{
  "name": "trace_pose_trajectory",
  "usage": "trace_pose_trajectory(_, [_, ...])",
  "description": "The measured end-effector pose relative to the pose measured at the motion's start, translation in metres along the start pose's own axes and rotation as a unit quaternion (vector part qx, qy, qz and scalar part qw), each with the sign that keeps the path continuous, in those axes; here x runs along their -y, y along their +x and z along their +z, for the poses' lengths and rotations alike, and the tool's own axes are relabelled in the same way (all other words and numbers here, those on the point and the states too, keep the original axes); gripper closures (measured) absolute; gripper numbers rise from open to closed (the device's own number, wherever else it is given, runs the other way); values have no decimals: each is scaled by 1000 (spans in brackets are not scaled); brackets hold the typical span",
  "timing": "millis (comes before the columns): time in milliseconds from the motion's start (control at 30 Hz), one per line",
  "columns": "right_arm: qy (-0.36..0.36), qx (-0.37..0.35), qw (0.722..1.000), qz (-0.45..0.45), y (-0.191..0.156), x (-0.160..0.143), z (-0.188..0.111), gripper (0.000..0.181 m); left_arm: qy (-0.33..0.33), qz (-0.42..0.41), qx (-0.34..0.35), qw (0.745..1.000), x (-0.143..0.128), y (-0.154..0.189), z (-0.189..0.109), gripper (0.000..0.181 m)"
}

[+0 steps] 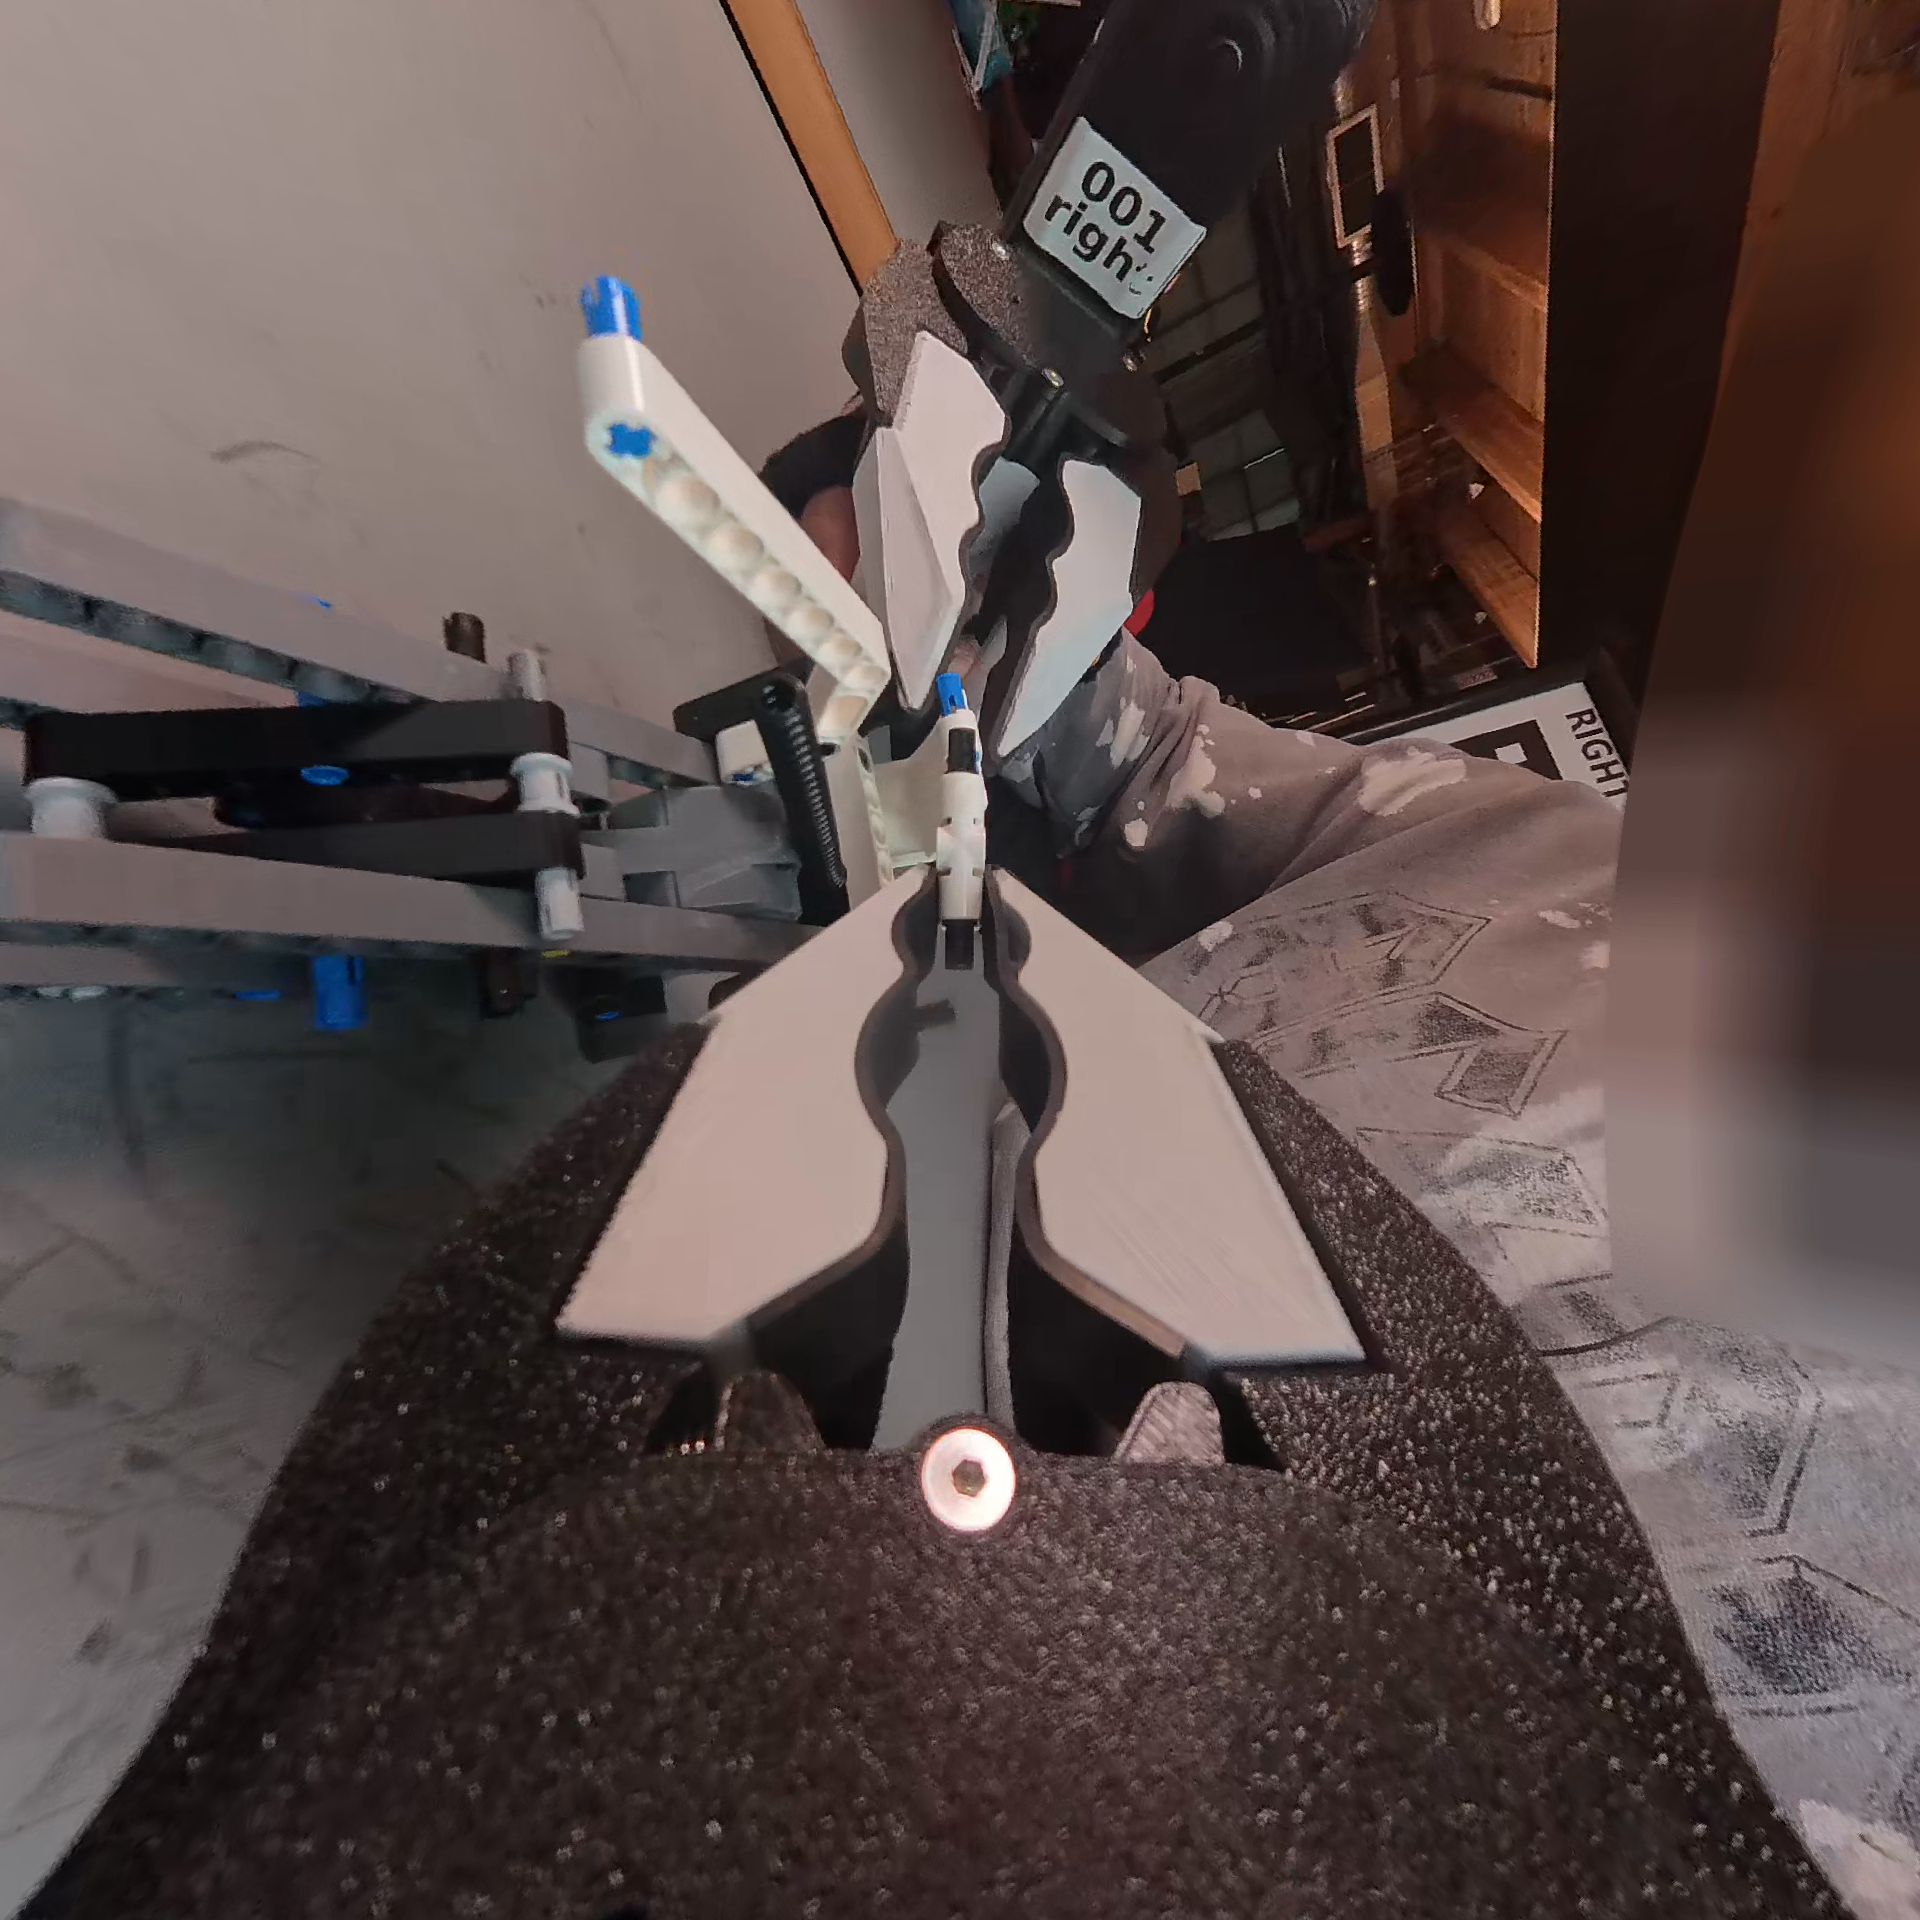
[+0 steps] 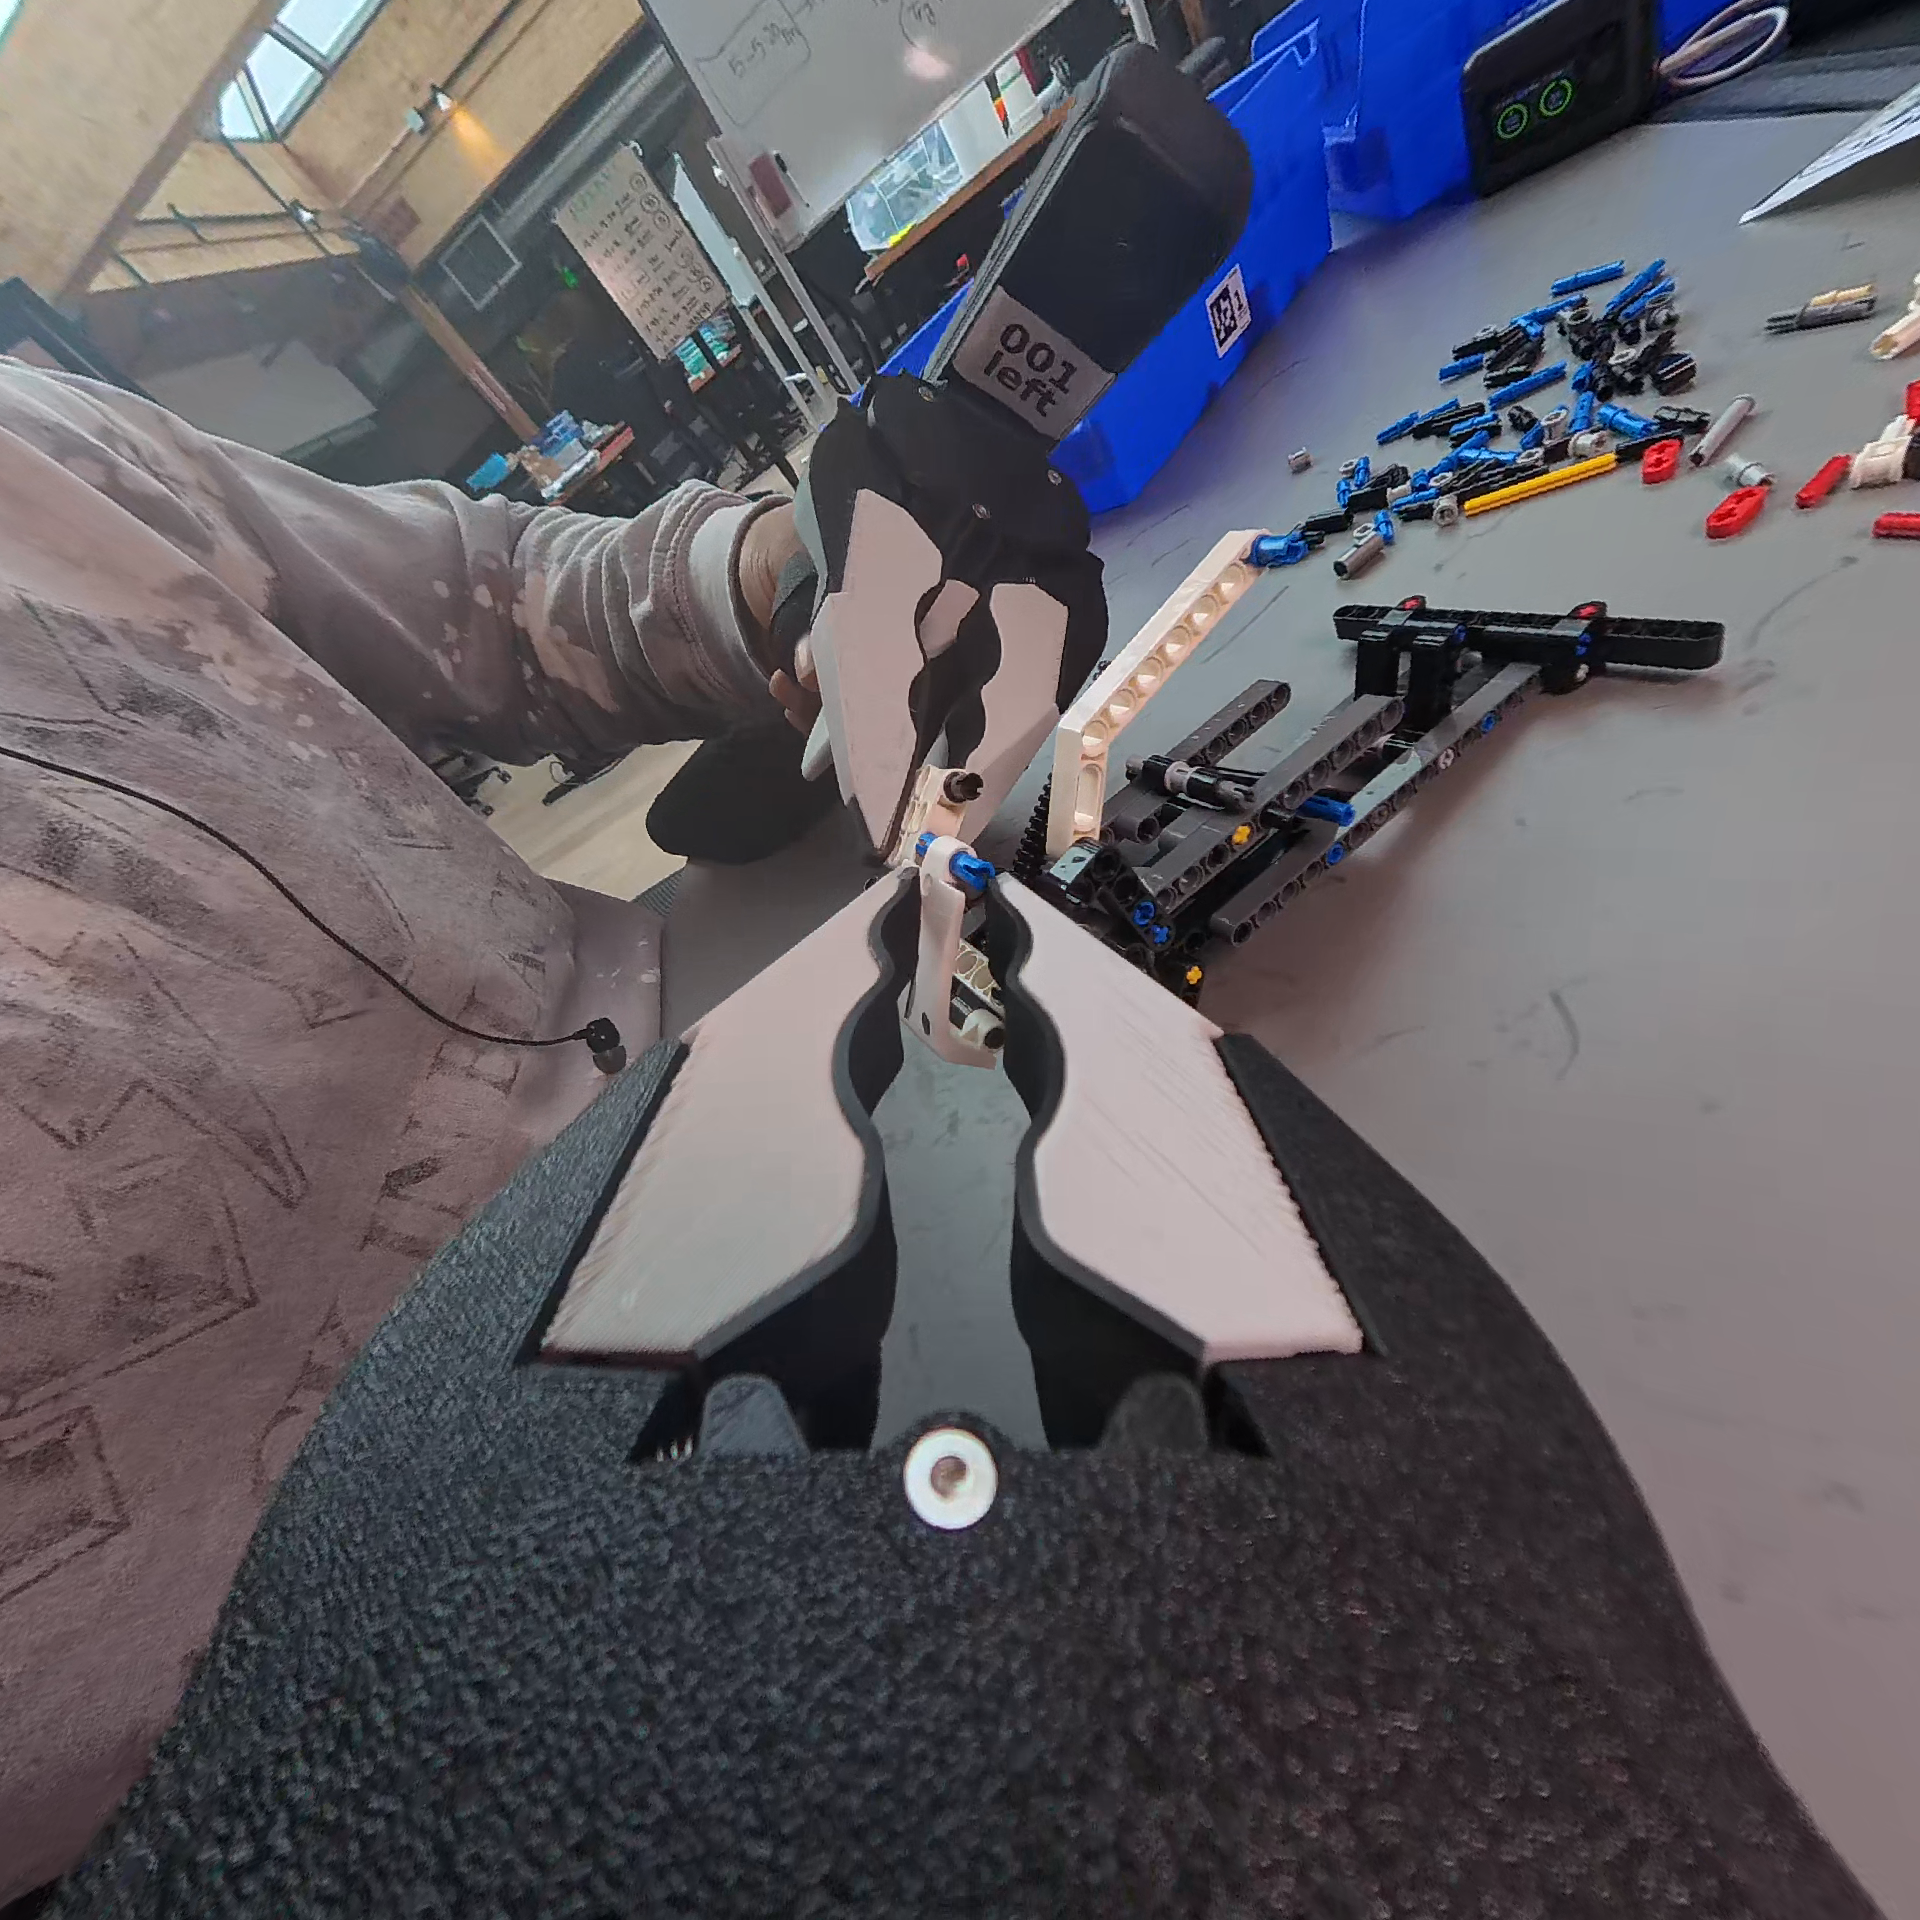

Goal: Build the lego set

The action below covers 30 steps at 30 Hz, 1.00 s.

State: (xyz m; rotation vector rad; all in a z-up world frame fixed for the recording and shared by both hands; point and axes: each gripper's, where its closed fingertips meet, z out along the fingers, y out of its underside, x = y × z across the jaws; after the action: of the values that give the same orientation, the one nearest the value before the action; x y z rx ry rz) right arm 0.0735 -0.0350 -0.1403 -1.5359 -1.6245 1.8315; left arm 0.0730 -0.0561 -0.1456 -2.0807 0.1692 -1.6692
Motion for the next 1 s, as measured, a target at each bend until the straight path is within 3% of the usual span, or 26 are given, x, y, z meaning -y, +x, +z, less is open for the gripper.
trace_pose_trajectory(400, [-29, 7, 999, -25, -2, -1, 1, 171, -16, -5, 3, 1000, 1, 3, -3, 175])
trace_pose_trajectory(767, [-135, 19, 987, -89, -7, -7, 4, 174, -111, -15, 68, 991, -5, 4, -4, 176])
trace_pose_trajectory(1000, [-94, 41, 995, -22, -6, -4, 11, 176, -79, -4, 99, 992, 0, 3, -8, 176])
